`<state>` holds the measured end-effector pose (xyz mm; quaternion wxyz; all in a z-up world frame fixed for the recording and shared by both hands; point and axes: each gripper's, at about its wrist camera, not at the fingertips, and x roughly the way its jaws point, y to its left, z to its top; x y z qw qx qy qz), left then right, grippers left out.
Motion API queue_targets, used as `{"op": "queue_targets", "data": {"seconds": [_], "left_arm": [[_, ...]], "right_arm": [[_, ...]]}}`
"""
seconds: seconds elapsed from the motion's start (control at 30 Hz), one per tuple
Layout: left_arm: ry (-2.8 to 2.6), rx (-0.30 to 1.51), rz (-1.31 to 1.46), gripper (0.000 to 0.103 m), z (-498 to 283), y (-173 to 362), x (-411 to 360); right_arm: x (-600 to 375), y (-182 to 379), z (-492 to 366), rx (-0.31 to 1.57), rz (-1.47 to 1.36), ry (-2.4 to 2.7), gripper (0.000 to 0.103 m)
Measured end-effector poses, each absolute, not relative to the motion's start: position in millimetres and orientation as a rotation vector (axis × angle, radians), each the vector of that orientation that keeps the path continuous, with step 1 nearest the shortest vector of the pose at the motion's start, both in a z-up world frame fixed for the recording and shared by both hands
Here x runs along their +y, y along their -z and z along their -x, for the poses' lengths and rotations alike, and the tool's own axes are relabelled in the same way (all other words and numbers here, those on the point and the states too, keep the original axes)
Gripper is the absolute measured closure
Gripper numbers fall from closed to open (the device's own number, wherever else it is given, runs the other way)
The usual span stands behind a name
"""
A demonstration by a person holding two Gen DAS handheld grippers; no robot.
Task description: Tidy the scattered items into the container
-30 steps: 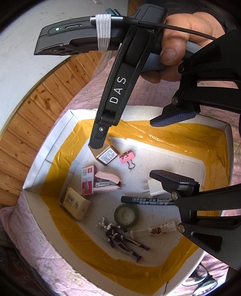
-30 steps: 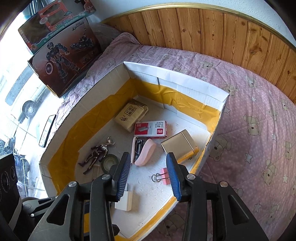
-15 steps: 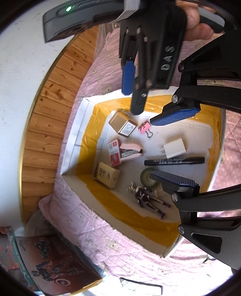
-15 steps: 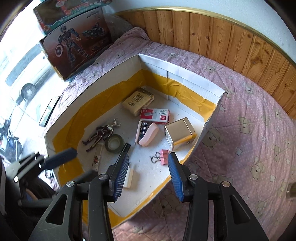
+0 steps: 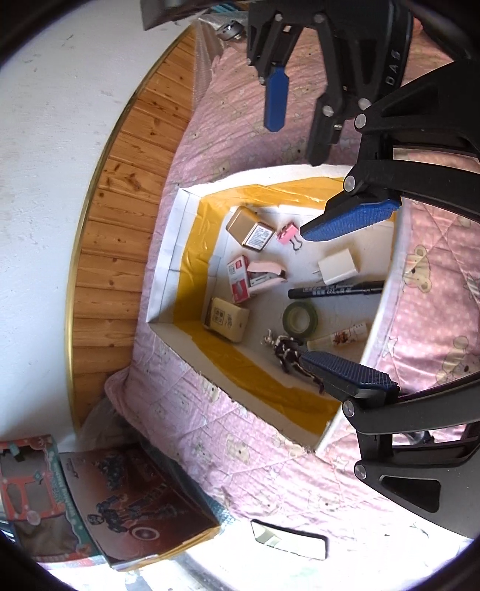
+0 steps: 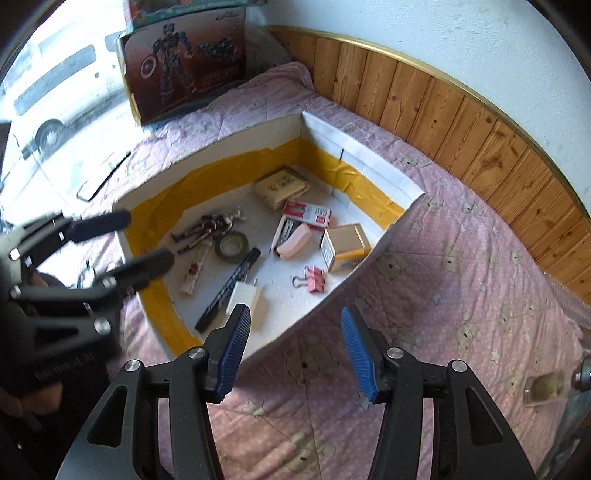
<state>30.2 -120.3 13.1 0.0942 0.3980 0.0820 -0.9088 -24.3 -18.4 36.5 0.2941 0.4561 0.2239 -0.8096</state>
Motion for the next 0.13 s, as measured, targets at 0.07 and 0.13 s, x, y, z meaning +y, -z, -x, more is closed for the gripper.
{"op": "queue_targets", "data": {"seconds": [0.07,0.13], "left_arm": [[2.695,0.246,-1.172,0.038,-36,-16,-121],[2.698,0.253,-1.166,0.038,-42,-20,-122]], "right_arm": [[-21,-32,15,0.64,-1.222,2.135,0.05],[-24,-30,6,0.669,-1.212,2.129,0.05]]}}
